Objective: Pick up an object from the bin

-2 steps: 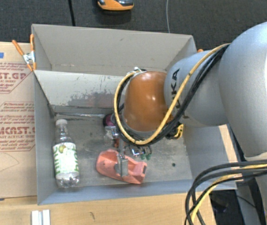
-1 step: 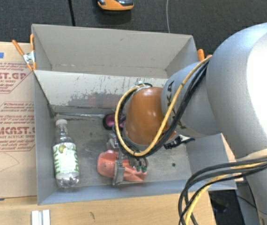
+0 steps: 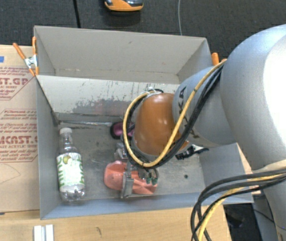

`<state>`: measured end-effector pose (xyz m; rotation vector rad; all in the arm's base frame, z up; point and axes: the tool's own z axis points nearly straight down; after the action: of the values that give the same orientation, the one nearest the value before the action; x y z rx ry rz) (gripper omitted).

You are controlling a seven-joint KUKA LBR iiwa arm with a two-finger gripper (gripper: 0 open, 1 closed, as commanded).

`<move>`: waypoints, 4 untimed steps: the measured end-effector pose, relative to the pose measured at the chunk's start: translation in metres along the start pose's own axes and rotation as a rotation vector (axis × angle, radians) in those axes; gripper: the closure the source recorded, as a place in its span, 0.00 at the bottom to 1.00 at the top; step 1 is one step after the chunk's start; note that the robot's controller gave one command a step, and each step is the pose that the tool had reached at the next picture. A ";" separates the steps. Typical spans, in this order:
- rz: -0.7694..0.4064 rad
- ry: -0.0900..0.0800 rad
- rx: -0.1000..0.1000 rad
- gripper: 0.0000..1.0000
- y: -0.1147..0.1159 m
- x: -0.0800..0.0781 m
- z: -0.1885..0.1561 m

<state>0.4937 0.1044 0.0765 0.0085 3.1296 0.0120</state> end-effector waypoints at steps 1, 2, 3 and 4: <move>0.000 0.000 0.000 1.00 0.000 0.000 0.000; 0.001 0.000 0.000 1.00 0.000 0.000 0.000; 0.001 0.000 0.000 1.00 0.000 0.000 0.000; 0.000 0.000 0.000 1.00 0.000 0.000 0.000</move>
Offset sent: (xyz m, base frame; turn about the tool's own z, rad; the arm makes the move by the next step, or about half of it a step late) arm 0.0000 0.0000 0.0000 0.0000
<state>0.4937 0.1044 0.0766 0.0091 3.1298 0.0123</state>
